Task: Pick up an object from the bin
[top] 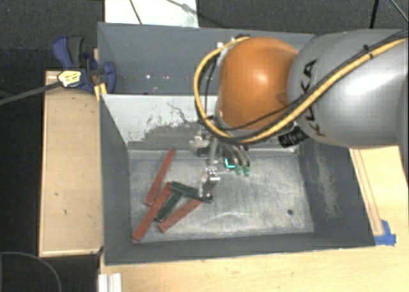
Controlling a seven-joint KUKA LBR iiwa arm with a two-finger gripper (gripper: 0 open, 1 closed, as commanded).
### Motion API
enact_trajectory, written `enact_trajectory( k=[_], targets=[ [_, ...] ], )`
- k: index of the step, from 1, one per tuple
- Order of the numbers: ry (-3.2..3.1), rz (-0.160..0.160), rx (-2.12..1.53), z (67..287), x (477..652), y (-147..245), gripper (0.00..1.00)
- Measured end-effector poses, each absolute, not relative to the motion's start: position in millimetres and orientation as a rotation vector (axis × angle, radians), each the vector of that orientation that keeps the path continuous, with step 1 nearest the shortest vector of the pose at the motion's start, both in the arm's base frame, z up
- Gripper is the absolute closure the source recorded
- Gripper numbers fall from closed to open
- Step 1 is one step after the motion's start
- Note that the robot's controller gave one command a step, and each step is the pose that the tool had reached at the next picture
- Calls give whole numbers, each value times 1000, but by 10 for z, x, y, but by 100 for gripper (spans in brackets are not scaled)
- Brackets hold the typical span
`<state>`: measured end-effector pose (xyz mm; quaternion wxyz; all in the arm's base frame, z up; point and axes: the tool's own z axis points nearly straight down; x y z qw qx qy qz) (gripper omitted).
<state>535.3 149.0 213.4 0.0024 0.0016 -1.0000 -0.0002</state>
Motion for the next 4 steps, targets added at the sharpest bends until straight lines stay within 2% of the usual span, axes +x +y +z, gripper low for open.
enact_trajectory(
  k=[1,2,3,4],
  targets=[
    [-3144,-2,-1,2172,5372,1483,0],
    [-3151,-5,13,1710,5409,1423,0],
    [-3142,-3,83,755,5076,1328,100],
    [-3142,-3,80,755,5076,1327,100]
  ],
)
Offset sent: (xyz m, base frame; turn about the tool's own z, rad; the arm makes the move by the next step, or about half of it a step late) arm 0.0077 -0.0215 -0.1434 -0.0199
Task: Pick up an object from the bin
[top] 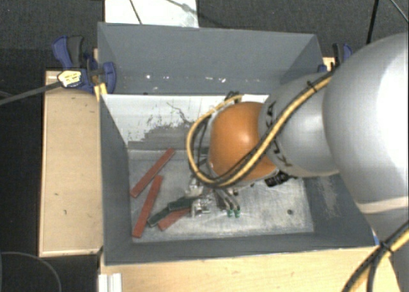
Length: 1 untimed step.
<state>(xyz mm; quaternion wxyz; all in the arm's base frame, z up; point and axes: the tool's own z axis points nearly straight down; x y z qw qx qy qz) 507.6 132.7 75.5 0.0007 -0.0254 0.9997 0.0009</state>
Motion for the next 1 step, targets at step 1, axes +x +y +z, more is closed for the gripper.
enact_trajectory(
  k=[1],
  targets=[
    [3141,1,-25,2789,5091,1249,100]
  ],
)
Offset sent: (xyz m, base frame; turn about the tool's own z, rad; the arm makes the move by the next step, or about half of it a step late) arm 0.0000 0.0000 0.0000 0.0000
